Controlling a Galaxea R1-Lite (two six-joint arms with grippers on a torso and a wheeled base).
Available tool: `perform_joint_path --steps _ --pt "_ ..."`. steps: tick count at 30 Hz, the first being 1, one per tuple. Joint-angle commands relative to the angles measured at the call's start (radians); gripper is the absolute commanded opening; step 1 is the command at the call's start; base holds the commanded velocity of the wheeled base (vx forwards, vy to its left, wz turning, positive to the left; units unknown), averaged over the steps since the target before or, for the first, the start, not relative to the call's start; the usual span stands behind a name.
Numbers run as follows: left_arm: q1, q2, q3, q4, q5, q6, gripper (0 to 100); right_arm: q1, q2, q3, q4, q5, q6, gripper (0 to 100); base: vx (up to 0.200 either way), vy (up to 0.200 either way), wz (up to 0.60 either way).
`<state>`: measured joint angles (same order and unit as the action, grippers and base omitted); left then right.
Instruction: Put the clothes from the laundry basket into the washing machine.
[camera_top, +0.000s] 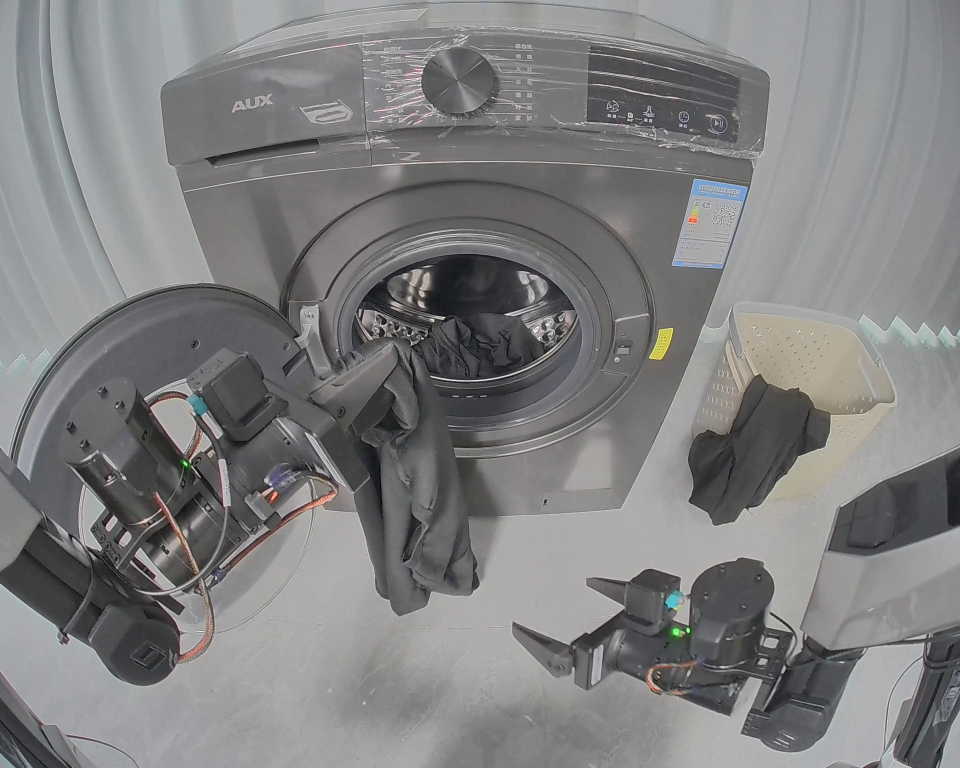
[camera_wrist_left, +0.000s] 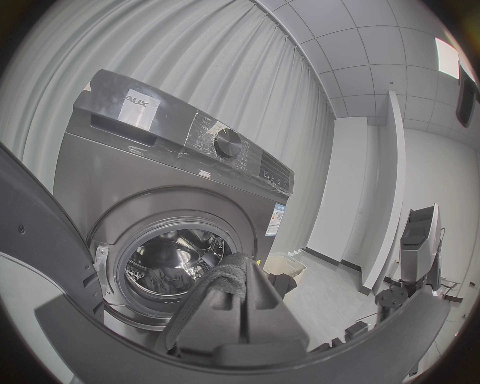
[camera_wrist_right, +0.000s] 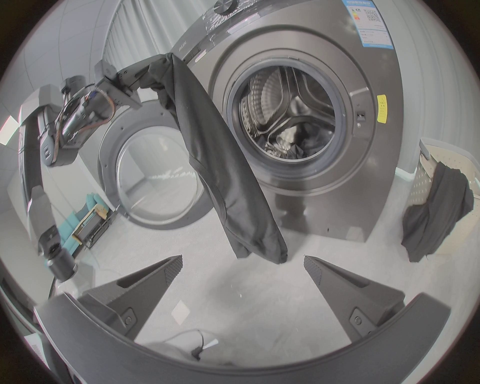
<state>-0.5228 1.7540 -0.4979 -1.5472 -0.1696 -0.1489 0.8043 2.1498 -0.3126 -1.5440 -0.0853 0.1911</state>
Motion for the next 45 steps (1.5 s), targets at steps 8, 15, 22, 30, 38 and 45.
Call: perform_joint_path --steps 8,15,22,30,38,45 --pt "-0.026 -0.007 -0.011 -0.001 -0.007 0.003 0 -0.097 0.237 -0.433 0.019 -0.005 -0.065 100 0.000 0.000 0.00" --pt "-0.026 -0.010 -0.011 -0.001 -0.011 0.002 0 -0.131 0.321 -0.594 0.067 -0.005 -0.085 100 0.000 0.000 0.00" --pt "-0.036 -0.010 -0.011 -0.001 -0.013 0.003 0 -0.114 0.323 -0.637 0.102 -0.002 -0.087 100 0.000 0.000 0.00" --pt "-0.043 -0.008 -0.011 -0.001 -0.013 0.003 0 -0.071 0.334 -0.734 0.154 0.013 -0.099 100 0.000 0.000 0.00" --pt "-0.046 -0.011 -0.011 -0.001 -0.013 0.003 0 0.015 0.351 -0.775 0.176 0.019 -0.099 100 0.000 0.000 0.00" --pt "-0.057 -0.011 -0.011 -0.001 -0.007 0.003 0 0.019 0.403 -0.862 0.176 0.016 -0.099 100 0.000 0.000 0.00"
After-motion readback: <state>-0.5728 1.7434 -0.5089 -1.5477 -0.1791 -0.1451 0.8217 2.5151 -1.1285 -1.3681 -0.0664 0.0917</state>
